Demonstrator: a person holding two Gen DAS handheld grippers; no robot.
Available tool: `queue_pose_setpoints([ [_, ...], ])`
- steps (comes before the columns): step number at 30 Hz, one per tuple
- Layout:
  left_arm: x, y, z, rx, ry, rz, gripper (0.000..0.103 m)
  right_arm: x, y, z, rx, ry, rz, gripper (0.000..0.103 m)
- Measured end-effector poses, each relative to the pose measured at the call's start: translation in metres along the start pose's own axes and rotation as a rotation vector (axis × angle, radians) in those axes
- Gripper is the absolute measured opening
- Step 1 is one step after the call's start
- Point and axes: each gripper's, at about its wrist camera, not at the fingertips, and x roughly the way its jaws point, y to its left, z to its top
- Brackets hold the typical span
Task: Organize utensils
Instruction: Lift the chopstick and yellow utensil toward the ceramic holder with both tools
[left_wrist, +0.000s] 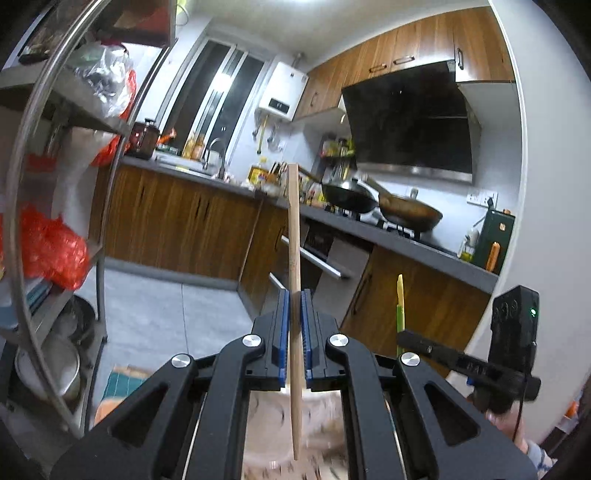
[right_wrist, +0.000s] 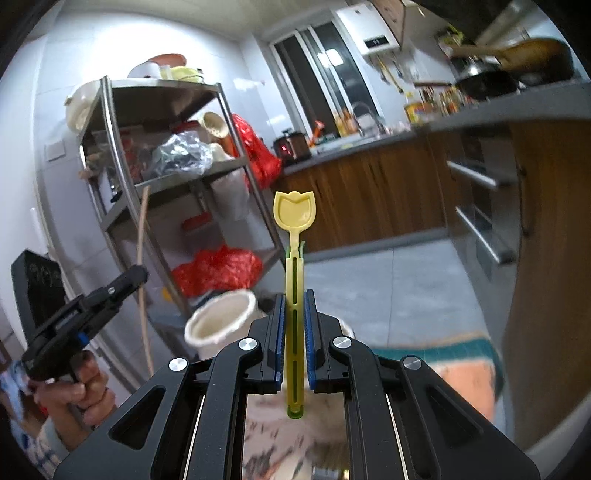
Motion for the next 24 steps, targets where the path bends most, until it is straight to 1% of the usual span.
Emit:
queue_pose_setpoints([
  [4,0.024,-0.001,0.010,-0.004,-0.045,-0.007,0.006,0.017,0.001,0.005,-0.024,-0.007,0.001,0.011],
  [7,0.036,-0.003,0.010,0.003,-0.077,0.001,0.006,0.028,-0.001,0.003,-0.039,-0.001,-0.021,0.011],
  [12,0.051,-0.004,0.000,0.002,-0.071,-0.002,0.006,0.038,0.002,-0.008,-0.075,0.040,-0.045,0.011],
  [18,0.052,-0.006,-0.017,0.031,-0.004,0.025,0.006,0.041,0.013,-0.019,-0.121,0.093,-0.077,0.011],
  [24,0.057,-0.011,-0.029,0.071,0.094,0.082,0.006,0.045,0.015,-0.024,-0.123,0.137,-0.121,0.011],
])
